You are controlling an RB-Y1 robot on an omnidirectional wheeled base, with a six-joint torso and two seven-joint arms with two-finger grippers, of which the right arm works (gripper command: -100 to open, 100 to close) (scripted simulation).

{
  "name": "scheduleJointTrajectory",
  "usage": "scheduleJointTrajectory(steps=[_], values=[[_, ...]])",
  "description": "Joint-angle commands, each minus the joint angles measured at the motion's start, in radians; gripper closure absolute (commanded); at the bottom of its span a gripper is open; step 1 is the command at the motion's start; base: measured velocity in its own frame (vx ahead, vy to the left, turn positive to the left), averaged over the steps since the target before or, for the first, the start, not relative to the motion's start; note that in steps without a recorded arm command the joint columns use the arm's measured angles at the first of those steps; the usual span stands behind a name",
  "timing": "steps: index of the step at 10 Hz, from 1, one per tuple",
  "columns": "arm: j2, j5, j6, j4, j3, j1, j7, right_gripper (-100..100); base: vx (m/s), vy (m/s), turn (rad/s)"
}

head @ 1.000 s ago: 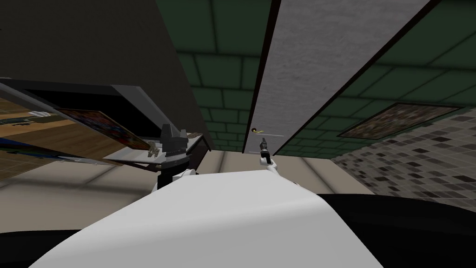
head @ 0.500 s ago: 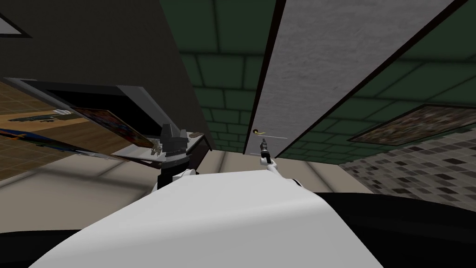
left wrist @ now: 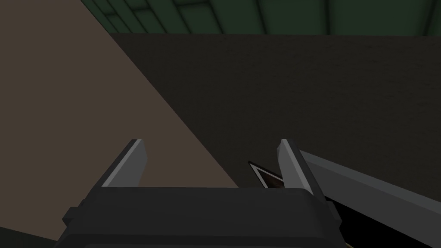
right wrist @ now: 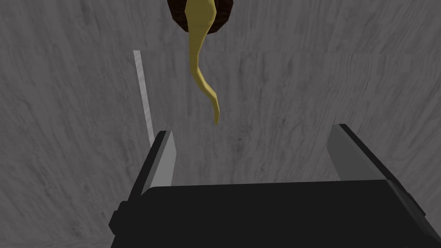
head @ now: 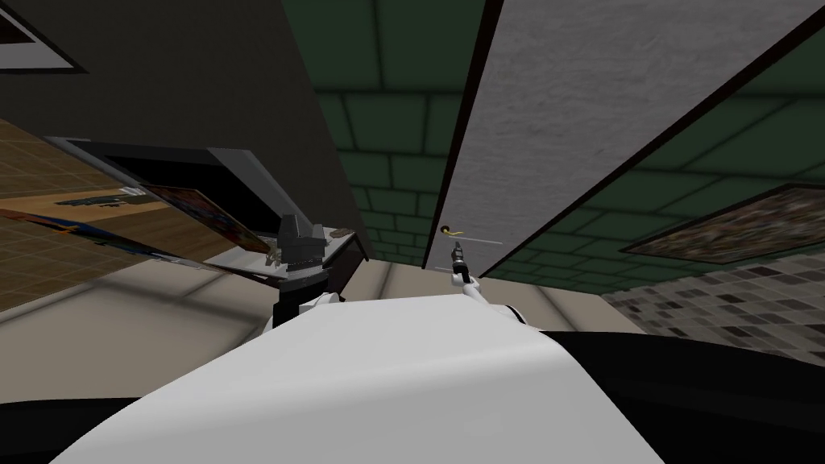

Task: Pull the door open

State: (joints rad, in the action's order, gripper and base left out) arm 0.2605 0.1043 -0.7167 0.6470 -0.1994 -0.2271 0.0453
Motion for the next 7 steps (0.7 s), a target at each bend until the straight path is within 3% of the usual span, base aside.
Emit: scheduleJointTrajectory(steps=[1, 6, 7], values=[[0.004, 0.001, -0.001, -0.038, -0.005, -0.017, -0.004, -100, 0.048, -0.052, 0.105], [0.016, 0.003, -0.006, -0.134, -0.016, -0.057, -0.011, -100, 0.044, -0.04, 0.074], [0.014, 0.003, -0.006, -0.124, -0.015, -0.054, -0.011, -100, 0.016, -0.021, 0.018]])
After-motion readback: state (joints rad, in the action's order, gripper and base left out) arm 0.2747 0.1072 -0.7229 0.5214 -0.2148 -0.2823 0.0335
